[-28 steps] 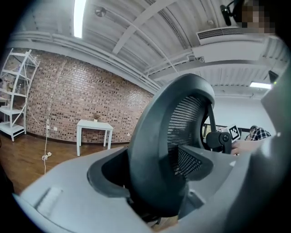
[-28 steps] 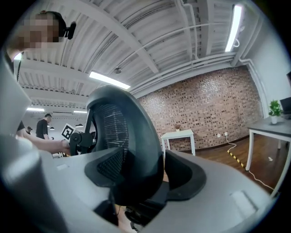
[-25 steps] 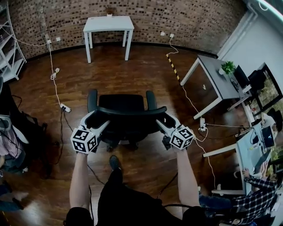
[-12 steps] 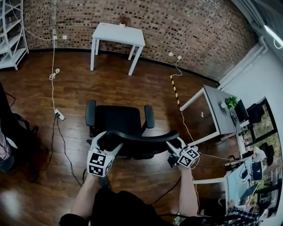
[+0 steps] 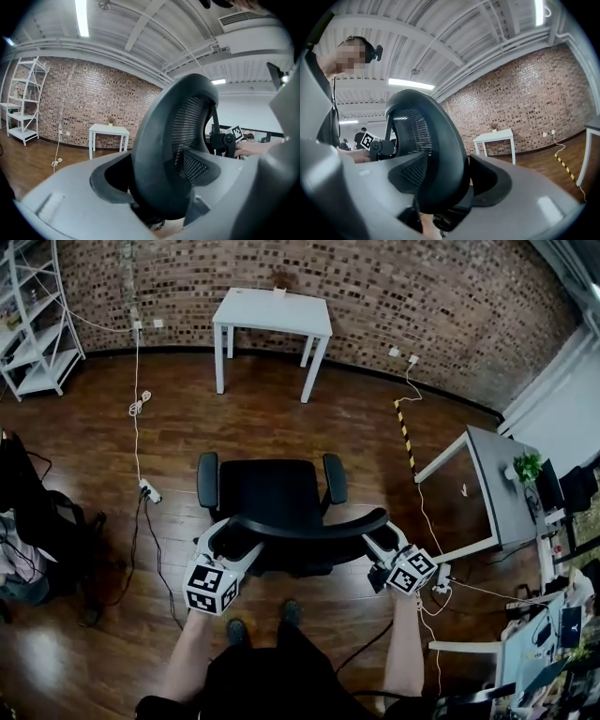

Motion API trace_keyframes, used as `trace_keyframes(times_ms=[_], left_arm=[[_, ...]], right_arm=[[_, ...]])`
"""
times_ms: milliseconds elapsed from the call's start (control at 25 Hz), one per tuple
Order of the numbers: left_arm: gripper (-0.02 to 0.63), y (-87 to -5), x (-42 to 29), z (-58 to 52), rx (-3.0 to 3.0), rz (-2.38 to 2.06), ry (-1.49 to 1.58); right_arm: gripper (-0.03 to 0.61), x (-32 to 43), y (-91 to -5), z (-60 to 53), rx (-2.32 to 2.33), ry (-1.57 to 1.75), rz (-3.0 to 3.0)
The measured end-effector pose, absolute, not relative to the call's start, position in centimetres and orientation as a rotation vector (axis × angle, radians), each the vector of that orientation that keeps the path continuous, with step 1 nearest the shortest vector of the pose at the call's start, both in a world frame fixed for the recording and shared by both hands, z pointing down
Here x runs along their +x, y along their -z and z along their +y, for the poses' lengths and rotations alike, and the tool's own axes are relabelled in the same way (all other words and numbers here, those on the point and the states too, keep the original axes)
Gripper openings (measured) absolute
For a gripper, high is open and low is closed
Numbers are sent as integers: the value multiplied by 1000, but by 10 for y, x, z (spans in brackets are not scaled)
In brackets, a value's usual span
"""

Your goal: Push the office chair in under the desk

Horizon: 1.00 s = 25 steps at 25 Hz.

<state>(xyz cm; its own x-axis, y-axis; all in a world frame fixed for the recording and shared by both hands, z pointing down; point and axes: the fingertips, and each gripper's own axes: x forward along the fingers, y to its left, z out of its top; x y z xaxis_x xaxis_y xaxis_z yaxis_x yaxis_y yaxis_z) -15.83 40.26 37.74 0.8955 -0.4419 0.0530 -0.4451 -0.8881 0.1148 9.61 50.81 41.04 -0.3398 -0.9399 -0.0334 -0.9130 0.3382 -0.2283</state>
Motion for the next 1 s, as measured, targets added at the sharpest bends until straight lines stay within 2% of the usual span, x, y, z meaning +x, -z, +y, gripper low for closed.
trace_keyframes(times_ms=[600, 1000], left_arm=[[430, -372, 14, 373, 2884, -794, -79], [433, -377, 17, 276, 2849, -789, -87]], right_arm=[[272, 265, -390, 465, -1599, 271, 2516], [272, 272, -400, 366, -1616, 298, 2529]])
